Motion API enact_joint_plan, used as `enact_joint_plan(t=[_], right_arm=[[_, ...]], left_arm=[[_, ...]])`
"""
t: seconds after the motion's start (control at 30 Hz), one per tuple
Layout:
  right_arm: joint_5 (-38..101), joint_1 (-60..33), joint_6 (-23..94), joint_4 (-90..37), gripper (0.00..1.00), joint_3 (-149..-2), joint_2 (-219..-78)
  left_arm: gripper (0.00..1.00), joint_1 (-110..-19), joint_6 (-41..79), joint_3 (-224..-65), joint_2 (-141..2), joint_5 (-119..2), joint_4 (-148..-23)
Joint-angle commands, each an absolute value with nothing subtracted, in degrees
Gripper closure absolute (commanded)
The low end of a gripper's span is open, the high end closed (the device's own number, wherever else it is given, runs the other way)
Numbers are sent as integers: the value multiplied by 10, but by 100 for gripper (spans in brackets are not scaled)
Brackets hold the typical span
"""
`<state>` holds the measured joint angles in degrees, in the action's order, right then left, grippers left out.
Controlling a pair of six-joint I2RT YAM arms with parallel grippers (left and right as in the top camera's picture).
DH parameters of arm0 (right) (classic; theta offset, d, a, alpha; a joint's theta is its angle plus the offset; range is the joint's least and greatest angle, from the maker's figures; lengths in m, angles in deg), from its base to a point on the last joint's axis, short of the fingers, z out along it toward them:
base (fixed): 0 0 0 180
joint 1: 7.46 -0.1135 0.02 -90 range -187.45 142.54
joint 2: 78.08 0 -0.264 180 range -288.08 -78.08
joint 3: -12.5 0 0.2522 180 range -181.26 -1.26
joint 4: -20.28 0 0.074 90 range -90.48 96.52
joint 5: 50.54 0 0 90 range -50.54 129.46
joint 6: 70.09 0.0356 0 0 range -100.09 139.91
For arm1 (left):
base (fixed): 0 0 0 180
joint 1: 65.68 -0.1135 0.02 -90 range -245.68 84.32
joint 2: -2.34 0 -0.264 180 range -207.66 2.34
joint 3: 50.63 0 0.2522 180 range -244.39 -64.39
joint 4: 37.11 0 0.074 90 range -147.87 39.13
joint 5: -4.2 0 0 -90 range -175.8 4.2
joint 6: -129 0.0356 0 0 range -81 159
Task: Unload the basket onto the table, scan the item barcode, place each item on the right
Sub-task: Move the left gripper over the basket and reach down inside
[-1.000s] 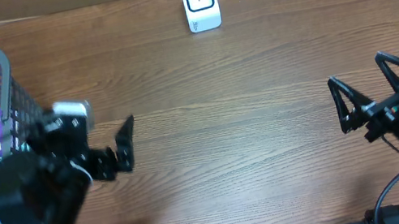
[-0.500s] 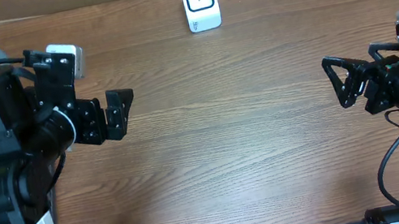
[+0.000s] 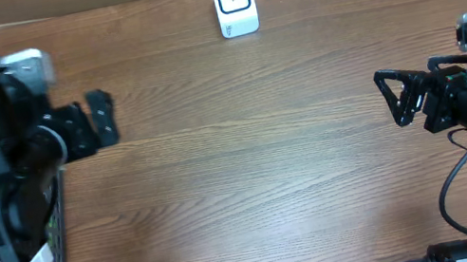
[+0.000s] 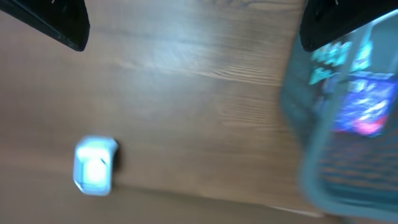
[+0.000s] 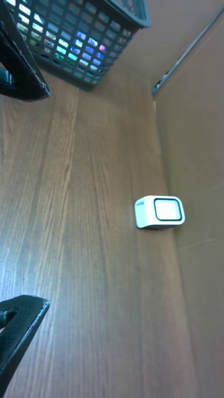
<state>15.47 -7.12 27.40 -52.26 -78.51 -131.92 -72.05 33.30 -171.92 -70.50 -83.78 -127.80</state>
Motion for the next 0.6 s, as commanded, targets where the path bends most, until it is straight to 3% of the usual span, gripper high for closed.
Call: enact_joint_plan(t=[0.0, 0.37, 0.57], right_arm=[[154, -74, 273, -531, 0, -802, -1334], [153, -74, 273, -545, 0, -802, -1386], [154, -74, 273, -545, 0, -802, -1397]], left_arm=[[0, -787, 253, -1797, -715, -902, -1285], [0, -1108, 141, -1828, -786, -901, -1368], [0, -1166, 142, -1815, -842, -877, -1371]])
